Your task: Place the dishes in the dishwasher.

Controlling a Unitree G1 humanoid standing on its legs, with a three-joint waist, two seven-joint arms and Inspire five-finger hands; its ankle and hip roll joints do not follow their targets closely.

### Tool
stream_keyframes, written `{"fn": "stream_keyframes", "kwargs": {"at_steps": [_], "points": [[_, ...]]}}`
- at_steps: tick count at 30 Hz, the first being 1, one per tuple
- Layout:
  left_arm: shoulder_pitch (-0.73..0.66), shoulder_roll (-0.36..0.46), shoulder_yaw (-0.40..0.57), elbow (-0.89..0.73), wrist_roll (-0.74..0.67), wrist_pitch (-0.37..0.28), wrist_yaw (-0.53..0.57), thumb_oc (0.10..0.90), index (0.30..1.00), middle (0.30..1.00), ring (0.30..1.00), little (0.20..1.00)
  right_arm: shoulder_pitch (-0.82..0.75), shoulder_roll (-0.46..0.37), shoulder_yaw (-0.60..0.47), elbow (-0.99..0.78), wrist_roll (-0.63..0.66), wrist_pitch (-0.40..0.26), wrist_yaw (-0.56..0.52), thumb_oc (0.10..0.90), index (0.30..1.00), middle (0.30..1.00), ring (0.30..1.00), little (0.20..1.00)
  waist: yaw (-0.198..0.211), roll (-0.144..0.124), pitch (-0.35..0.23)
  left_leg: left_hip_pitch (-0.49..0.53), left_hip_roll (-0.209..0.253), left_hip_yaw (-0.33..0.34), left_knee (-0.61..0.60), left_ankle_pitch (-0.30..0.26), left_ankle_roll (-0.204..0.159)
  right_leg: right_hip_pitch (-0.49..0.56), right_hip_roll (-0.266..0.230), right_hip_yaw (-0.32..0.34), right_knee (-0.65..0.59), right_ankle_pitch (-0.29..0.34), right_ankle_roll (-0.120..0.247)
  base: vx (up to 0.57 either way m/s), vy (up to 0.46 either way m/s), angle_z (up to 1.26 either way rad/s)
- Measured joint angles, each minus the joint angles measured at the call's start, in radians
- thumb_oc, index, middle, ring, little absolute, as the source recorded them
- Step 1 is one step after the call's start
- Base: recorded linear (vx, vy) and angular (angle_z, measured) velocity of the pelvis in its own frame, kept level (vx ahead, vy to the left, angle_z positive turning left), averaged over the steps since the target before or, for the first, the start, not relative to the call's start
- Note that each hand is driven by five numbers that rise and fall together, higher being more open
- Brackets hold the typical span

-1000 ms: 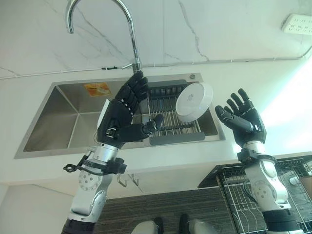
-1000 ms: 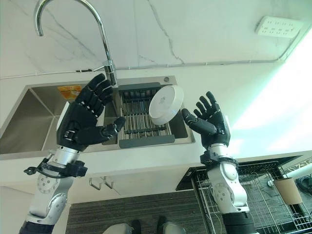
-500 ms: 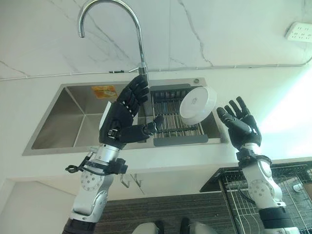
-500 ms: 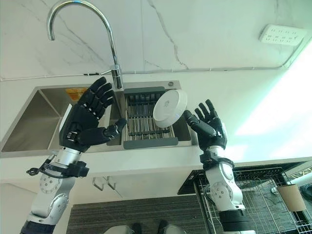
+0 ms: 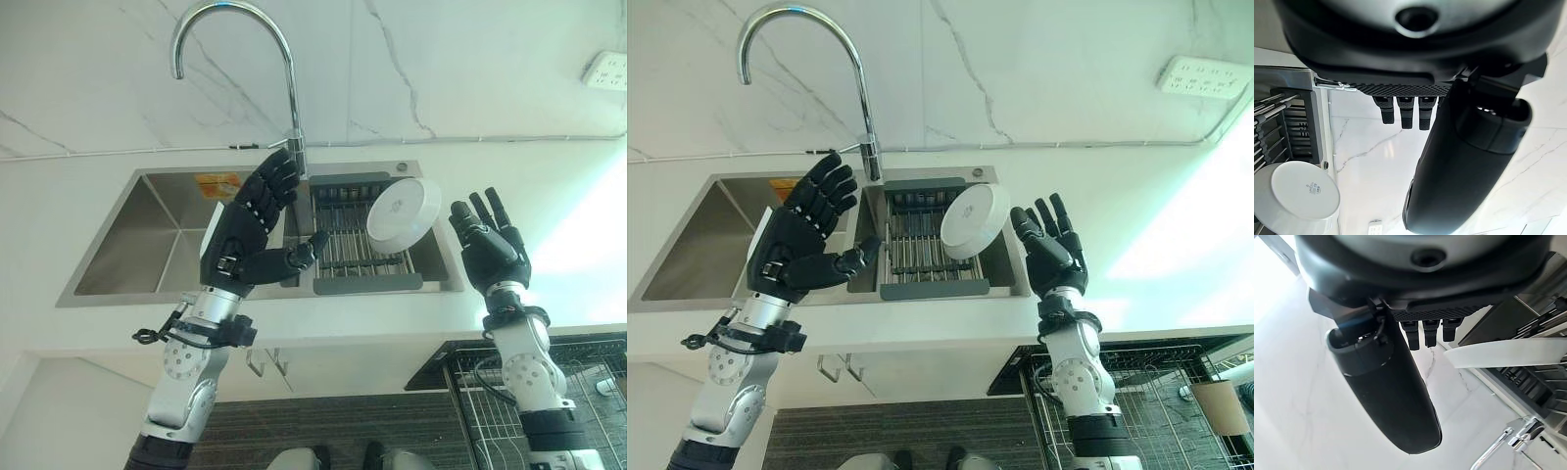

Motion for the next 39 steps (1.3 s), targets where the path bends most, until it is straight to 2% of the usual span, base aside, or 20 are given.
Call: {"fn": "stream_keyframes", "kwargs": {"at_steps": [13,29,39], "points": [[-0.006,0.029,-0.002,0.000,-0.008,0.000,0.002,0.800,0.900,0.900,0.900,0.900,-0.029,-0.003,-0.003,0.114,0.041,0.059,-0.024,0.800,0.900,0.900,0.900,0.900,0.002,0.001,0.000,-0.001,0.000,-0.005,0.001,0.000,-0.001,0.004,-0.002,-0.009,0.000,0.000,0.000,0.00,0.000,0.00],[-0.032,0.030,-0.016,0.032,-0.011,0.011,0.022,0.800,0.900,0.900,0.900,0.900,-0.075,-0.046,-0.001,0.118,0.041,0.136,-0.043,0.800,0.900,0.900,0.900,0.900,0.007,0.000,0.000,-0.001,0.000,-0.008,0.003,0.001,-0.001,0.006,-0.002,-0.011,-0.001,0.000,0.000,0.00,0.000,0.00],[-0.044,0.033,-0.038,0.040,-0.012,0.018,0.026,0.800,0.900,0.900,0.900,0.900,-0.149,-0.083,0.002,0.226,0.072,0.179,-0.035,0.800,0.900,0.900,0.900,0.900,0.028,0.000,0.000,0.001,-0.002,-0.014,0.005,0.000,-0.001,0.013,-0.003,-0.016,-0.003,0.000,0.000,0.00,0.004,0.01]]}}
